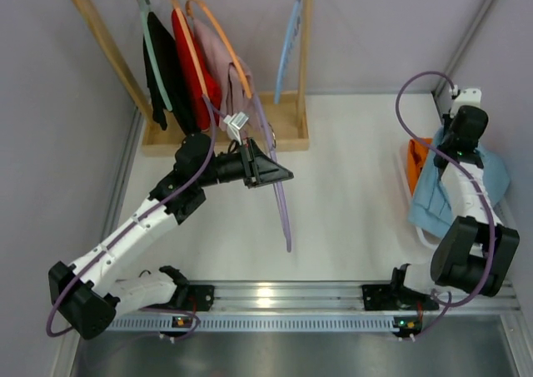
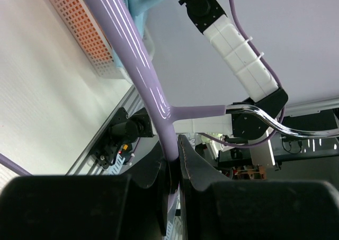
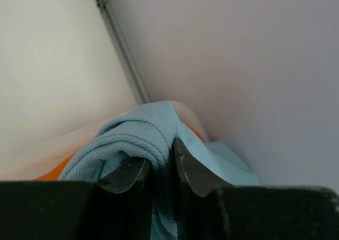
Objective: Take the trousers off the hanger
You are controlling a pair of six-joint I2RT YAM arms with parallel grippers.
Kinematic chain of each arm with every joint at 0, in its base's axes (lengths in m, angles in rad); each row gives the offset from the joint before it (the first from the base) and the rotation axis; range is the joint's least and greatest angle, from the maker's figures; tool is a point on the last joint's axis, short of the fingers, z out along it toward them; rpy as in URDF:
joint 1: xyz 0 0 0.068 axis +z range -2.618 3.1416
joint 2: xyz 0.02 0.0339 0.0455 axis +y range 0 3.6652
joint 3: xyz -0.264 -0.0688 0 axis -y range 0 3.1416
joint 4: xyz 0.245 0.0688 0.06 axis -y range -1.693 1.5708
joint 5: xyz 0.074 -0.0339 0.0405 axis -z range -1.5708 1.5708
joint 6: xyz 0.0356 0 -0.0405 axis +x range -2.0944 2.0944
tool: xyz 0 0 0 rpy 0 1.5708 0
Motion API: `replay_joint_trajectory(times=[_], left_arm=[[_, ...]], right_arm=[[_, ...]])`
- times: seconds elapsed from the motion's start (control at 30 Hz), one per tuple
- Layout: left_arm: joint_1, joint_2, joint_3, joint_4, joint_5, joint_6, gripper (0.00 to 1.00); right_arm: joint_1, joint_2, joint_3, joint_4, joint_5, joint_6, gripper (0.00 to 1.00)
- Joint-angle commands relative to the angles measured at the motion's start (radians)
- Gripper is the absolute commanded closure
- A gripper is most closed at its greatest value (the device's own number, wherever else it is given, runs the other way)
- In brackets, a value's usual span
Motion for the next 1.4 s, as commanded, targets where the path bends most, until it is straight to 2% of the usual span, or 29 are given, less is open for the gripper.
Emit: replay_joint_trajectory(times=[0.0,0.13,0.17,0.23,0.27,0.3,0.37,0.47,0.63,0.73,0.87,1.07,1.2,1.27,1.37], left_arm=[[-0.003,0.006,0.045,0.062,0.028,0.058,1.0],[-0.003,0.007,0.063,0.022,0.029,0.093,1.0],[-0.003,0.007,0.065,0.014,0.028,0.099,1.0],[-0.004,0.007,0.069,0.01,0.029,0.109,1.0],[-0.003,0.007,0.071,0.01,0.029,0.112,1.0],[-0.003,0.007,0.072,0.01,0.028,0.112,1.0],[-0.003,0.007,0.072,0.01,0.025,0.113,1.0],[-0.003,-0.003,0.069,0.01,0.026,0.115,1.0],[-0.003,-0.023,0.062,0.01,0.029,0.118,1.0],[-0.003,-0.038,0.058,0.01,0.032,0.116,1.0],[-0.003,-0.057,0.052,0.01,0.037,0.115,1.0],[-0.003,-0.072,0.057,0.01,0.042,0.115,1.0],[-0.001,-0.065,0.083,0.014,0.071,0.109,1.0],[-0.003,-0.054,0.112,0.017,0.083,0.106,1.0],[-0.007,-0.036,0.126,0.017,0.086,0.089,1.0]], right_arm=[[-0.001,0.035,-0.01,-0.064,-0.143,0.122,0.8],[-0.003,0.006,-0.004,-0.107,-0.192,0.163,0.65],[-0.003,-0.006,0.001,-0.134,-0.212,0.165,0.54],[-0.004,-0.046,0.033,-0.173,-0.23,0.162,0.4],[-0.006,-0.058,0.05,-0.223,-0.251,0.162,0.27],[-0.007,-0.072,0.07,-0.255,-0.262,0.162,0.21],[-0.018,-0.114,0.13,-0.306,-0.302,0.163,0.09],[-0.024,-0.173,0.203,-0.391,-0.367,0.159,0.01],[-0.026,-0.252,0.35,-0.519,-0.462,0.163,0.01],[-0.024,-0.292,0.441,-0.596,-0.575,0.163,0.01],[-0.024,-0.332,0.571,-0.696,-0.936,0.171,0.01],[-0.016,-0.355,0.728,-0.693,-1.24,0.375,0.01],[0.007,-0.391,0.721,-0.633,-1.359,0.568,0.01],[0.028,-0.427,0.665,-0.612,-1.4,0.611,0.01],[0.091,-0.471,0.58,-0.658,-1.384,0.616,0.01]])
